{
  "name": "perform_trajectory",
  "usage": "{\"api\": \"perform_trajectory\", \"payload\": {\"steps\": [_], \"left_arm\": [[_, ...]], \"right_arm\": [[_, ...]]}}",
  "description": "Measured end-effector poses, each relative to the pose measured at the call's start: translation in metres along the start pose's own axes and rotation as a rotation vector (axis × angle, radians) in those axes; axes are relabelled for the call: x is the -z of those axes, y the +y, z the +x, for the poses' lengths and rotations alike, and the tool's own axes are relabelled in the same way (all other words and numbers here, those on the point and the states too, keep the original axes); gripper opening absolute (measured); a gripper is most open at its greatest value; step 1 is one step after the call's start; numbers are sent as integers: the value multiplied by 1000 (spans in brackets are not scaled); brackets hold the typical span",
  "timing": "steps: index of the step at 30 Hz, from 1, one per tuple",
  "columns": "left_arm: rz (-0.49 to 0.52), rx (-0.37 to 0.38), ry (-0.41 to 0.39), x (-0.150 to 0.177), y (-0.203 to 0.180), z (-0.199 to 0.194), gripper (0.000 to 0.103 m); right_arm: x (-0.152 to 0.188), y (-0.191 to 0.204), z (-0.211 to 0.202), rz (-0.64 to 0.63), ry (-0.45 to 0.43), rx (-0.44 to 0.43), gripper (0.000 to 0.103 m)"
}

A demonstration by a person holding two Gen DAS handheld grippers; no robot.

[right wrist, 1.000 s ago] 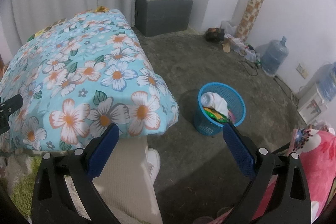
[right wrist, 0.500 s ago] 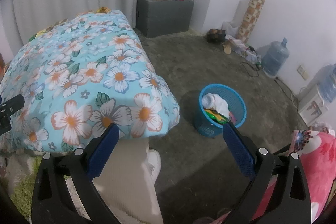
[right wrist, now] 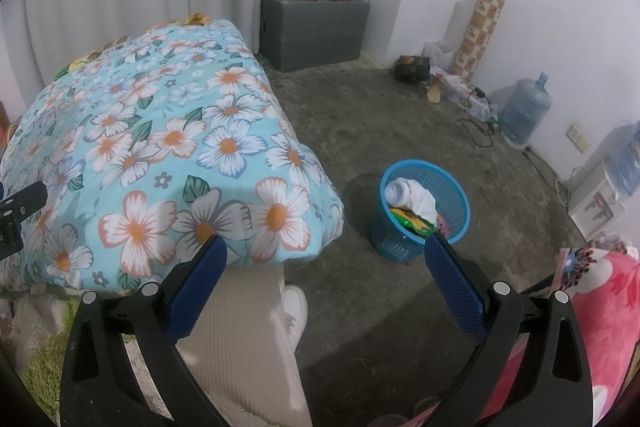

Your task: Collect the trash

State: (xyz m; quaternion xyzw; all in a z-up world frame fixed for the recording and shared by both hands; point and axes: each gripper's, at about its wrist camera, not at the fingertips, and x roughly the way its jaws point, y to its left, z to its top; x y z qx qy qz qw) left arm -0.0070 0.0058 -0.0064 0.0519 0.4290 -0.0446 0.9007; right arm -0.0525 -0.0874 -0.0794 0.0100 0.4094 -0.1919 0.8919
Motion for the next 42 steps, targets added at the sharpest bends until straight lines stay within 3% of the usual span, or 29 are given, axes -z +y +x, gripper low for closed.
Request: {"api": "perform_trajectory", "payload": {"steps": [42], "left_arm": [[1, -3, 5, 3, 0, 1, 97]], "right_arm": [[0, 1, 0, 1, -1, 0, 95]]}}
